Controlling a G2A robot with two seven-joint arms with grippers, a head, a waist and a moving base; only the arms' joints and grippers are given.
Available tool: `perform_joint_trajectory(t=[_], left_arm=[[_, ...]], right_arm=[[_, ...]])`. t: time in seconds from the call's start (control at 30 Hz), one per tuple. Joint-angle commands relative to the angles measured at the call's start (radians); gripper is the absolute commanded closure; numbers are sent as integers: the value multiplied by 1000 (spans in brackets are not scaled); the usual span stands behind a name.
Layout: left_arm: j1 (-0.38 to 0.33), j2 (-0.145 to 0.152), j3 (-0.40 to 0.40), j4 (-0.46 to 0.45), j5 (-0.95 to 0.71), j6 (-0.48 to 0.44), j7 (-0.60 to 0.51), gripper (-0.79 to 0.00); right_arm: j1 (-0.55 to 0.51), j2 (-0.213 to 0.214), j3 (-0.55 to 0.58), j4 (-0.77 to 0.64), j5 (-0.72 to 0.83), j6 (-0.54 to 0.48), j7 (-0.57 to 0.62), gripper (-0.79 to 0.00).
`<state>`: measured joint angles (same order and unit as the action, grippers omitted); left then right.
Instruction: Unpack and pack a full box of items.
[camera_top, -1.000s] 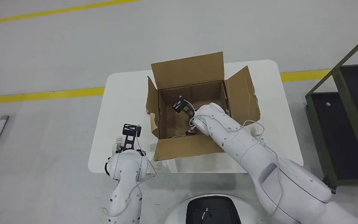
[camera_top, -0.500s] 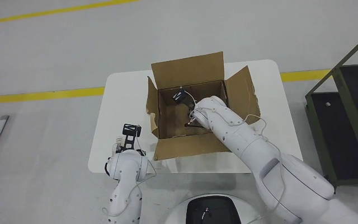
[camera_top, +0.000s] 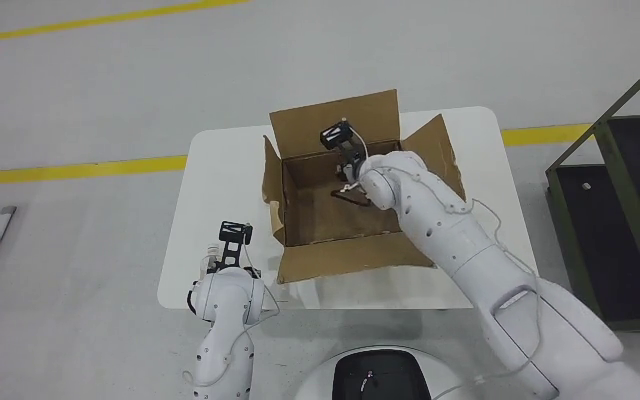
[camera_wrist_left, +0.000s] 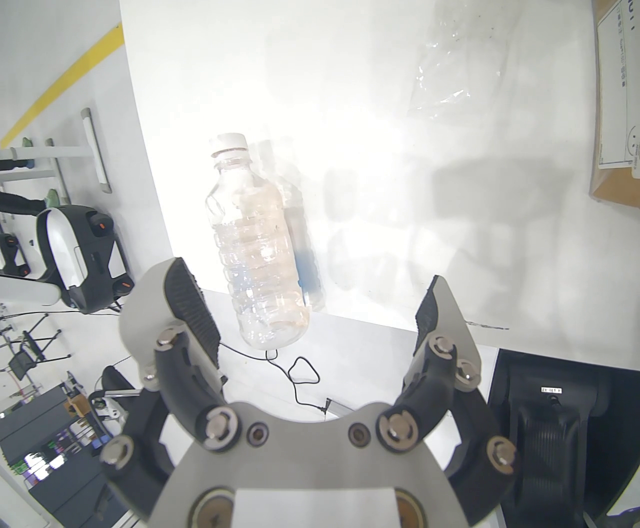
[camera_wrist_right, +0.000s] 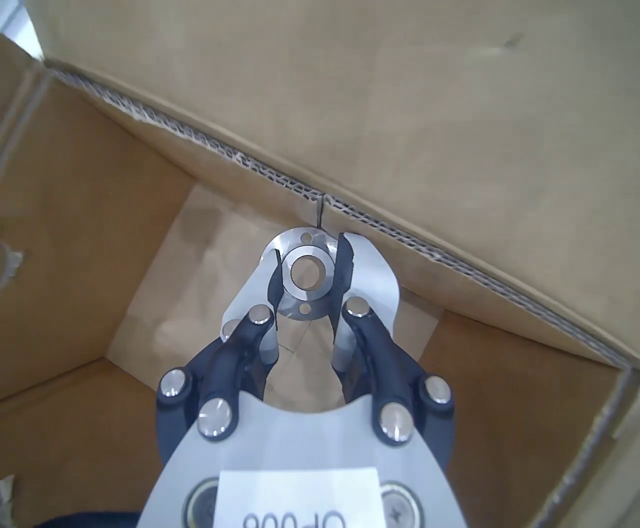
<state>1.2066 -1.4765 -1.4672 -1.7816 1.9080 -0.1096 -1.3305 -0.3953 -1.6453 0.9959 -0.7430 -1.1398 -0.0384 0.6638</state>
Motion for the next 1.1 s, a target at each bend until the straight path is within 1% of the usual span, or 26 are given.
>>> perform_joint_trajectory(t=[0.0, 0.1, 0.2, 0.3, 0.4, 0.57, 0.7, 1.07], left_arm=[[0, 0, 0, 0, 0, 0, 0, -785], [0, 0, 0, 0, 0, 0, 0, -785], [0, 0, 0, 0, 0, 0, 0, -785], [0, 0, 0, 0, 0, 0, 0, -785], [0, 0, 0, 0, 0, 0, 0, -785], [0, 0, 0, 0, 0, 0, 0, -785], [0, 0, 0, 0, 0, 0, 0, -785], [0, 0, 0, 0, 0, 0, 0, -785]], right_arm=[[-62, 28, 61, -138, -8, 9, 34, 0], [-173, 64, 152, -346, -10, 6, 102, 0], [-278, 88, 219, -537, 0, -21, 173, 0], [-360, 101, 282, -666, 62, -27, 201, 0], [-422, 110, 340, -749, 138, -18, 203, 0], [-500, 120, 423, -812, 274, 9, 171, 0], [-534, 126, 450, -830, 328, -5, 141, 0], [-537, 128, 449, -828, 326, -11, 136, 0]])
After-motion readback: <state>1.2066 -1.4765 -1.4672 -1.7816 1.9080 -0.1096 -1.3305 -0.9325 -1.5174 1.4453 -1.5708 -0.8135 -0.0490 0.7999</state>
